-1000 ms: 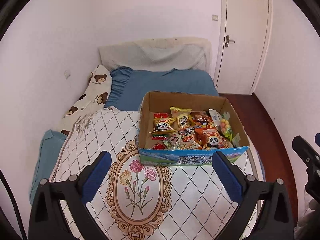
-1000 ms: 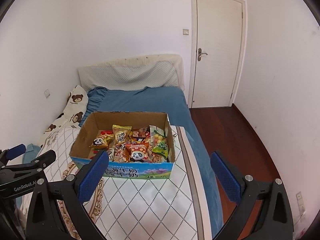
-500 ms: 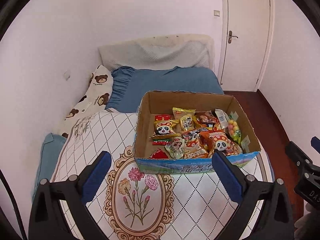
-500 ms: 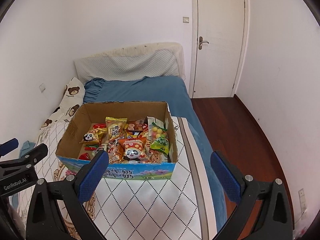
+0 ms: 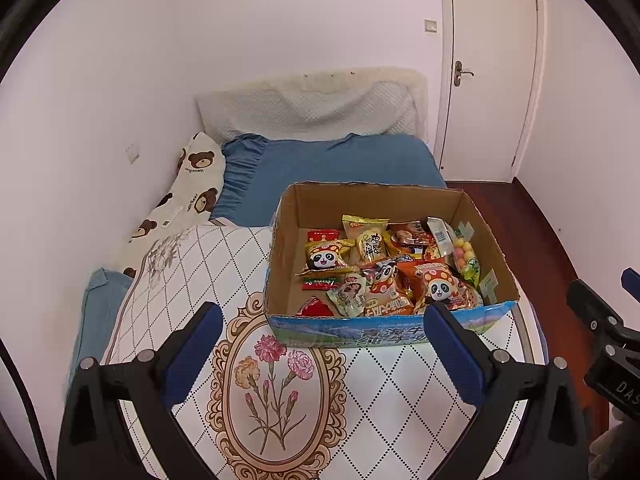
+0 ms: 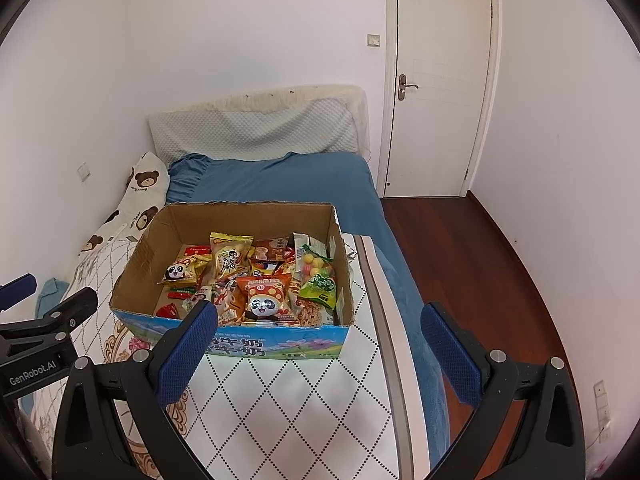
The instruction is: Organize snacks
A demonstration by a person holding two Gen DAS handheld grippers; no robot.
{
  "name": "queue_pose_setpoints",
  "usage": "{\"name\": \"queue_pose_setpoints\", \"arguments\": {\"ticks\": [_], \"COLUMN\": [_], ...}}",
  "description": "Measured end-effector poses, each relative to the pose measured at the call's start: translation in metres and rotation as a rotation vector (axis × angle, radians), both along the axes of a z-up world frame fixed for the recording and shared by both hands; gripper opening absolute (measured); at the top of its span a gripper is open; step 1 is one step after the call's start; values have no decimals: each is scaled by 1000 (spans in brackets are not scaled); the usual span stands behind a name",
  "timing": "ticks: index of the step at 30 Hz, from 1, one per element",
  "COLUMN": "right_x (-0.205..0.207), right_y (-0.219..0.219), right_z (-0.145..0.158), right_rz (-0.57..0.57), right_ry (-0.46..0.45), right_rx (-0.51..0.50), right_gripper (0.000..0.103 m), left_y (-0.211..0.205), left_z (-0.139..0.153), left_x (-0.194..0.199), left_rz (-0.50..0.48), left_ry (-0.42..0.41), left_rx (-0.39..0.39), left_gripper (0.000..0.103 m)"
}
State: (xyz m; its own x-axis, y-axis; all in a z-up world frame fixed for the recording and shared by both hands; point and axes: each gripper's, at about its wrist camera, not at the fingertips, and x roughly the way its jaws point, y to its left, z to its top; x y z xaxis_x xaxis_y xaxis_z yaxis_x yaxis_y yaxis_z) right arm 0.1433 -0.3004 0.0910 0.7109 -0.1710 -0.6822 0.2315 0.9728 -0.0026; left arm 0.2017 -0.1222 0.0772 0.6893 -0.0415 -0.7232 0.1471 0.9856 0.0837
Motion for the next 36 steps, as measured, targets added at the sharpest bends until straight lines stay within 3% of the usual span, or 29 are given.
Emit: {"name": "queue_pose_setpoints", "arguments": {"ticks": [36], "right_x": [-7], "right_y": [-5], "right_z": [4], "right_rz": [-4], "right_ry": [-6], "right_rx": [7], "right_gripper": [103], "left_y": [-12], "left_z": [9], "left_x": [-8], "left_rz": [-45], "left_ry": [-31], "left_rx": [13], "left_gripper": [103]}}
